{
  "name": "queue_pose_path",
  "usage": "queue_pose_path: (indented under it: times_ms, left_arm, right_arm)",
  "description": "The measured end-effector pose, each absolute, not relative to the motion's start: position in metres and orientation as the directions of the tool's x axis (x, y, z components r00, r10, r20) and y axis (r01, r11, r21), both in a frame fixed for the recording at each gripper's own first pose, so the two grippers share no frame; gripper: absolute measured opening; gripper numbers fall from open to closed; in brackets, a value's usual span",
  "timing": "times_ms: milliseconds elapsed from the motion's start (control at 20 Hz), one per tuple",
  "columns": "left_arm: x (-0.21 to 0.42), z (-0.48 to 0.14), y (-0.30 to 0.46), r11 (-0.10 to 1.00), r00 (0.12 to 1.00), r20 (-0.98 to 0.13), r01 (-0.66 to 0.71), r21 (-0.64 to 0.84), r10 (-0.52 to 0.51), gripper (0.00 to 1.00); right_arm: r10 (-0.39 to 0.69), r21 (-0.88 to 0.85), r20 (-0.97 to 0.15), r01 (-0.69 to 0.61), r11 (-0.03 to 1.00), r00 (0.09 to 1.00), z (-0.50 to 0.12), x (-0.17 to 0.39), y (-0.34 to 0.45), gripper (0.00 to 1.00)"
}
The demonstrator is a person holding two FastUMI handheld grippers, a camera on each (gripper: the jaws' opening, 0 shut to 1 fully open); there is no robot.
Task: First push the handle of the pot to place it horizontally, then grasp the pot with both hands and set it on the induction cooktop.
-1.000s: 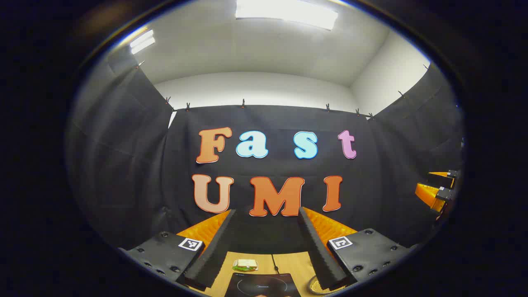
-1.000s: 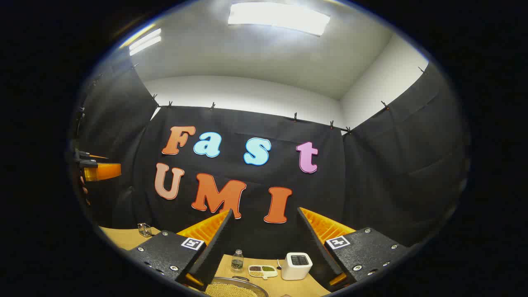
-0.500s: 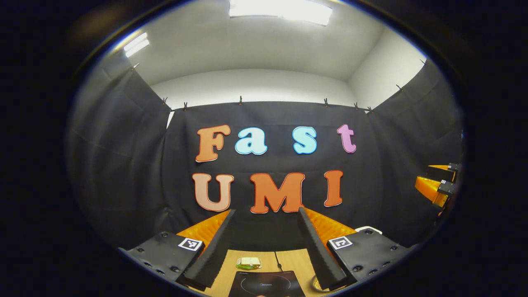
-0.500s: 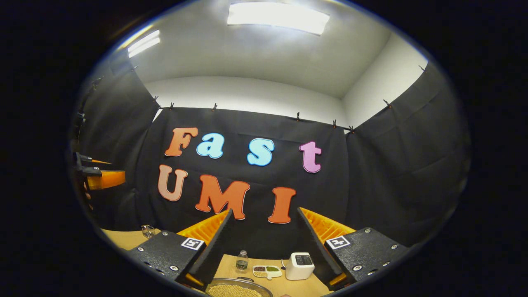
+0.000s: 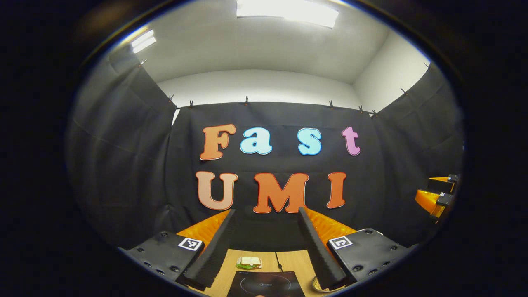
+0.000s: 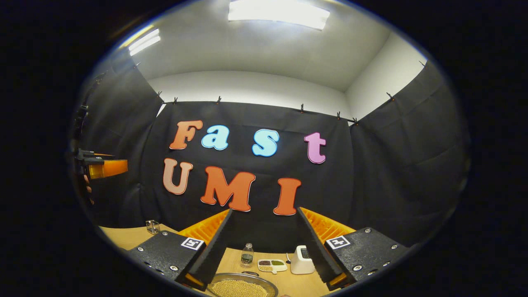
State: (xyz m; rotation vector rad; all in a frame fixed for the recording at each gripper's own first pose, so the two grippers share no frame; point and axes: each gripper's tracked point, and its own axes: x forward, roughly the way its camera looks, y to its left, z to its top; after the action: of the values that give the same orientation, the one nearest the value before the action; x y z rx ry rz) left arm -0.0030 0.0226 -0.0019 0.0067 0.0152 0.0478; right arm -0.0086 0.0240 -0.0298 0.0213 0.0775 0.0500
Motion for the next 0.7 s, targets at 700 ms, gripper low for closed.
queue_pose_path:
  times_ms: [700]
  left_arm:
    - [-0.004, -0.023, 0.02, 0.999, 0.999, -0.022, -0.028, 0.022, 0.029, 0.98]
  right_arm:
    - [0.131, 0.055, -0.378, -0.119, 0.991, 0.917, -0.185, -0.023, 0.043, 0.9]
